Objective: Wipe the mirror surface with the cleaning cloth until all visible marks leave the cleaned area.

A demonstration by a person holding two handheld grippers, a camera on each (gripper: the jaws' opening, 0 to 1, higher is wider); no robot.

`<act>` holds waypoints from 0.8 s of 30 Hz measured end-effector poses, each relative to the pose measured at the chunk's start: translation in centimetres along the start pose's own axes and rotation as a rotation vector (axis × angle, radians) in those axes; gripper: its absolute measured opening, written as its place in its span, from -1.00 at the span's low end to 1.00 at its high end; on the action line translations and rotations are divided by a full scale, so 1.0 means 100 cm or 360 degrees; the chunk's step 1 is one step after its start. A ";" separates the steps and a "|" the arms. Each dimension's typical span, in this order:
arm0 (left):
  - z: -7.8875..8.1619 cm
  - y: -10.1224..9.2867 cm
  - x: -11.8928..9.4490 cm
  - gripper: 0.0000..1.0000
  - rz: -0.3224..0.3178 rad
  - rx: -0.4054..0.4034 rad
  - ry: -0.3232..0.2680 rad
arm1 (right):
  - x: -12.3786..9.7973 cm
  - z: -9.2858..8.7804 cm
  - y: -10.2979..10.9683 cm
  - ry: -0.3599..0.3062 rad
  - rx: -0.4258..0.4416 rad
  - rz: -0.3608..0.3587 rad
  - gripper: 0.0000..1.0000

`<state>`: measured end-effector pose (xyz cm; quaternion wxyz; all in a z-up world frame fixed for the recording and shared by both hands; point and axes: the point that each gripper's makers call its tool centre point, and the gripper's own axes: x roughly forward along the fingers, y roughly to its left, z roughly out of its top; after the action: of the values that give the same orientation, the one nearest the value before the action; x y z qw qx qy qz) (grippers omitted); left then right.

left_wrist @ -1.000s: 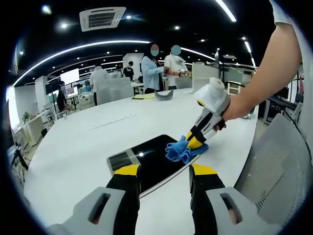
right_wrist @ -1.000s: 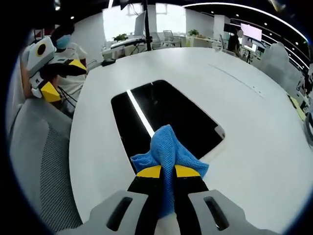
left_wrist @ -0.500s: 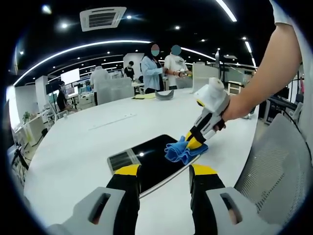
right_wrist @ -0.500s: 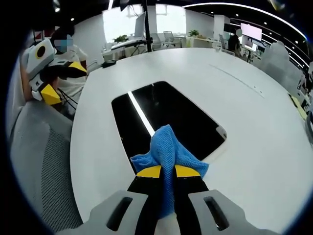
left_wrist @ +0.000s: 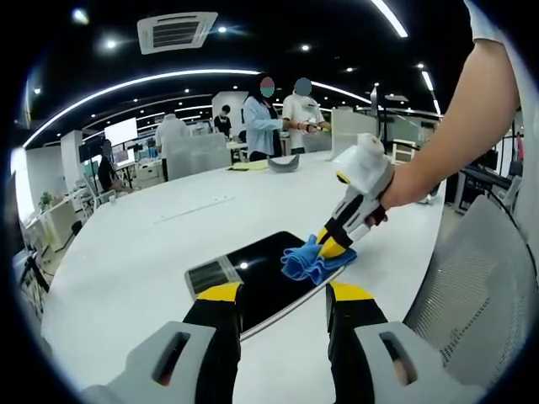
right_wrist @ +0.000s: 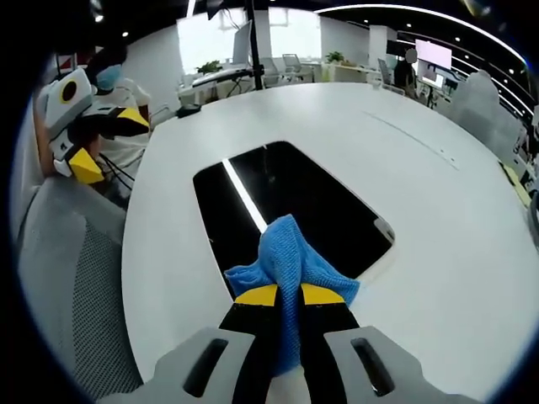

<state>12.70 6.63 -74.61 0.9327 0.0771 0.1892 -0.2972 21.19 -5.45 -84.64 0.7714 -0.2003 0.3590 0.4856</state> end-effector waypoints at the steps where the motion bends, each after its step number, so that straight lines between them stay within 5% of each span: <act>1: 0.000 0.000 0.000 -0.24 0.0001 0.0000 -0.0002 | 0.000 0.000 0.000 0.0000 0.0001 0.0001 -0.93; 24: 0.001 0.000 0.000 -0.24 0.0002 0.0000 -0.0007 | 0.009 0.011 0.007 -0.0010 -0.0016 0.0035 -0.93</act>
<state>12.73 6.66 -74.55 0.9333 0.0766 0.1872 -0.2967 21.15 -3.88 -84.58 0.7662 -0.1987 0.3563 0.4966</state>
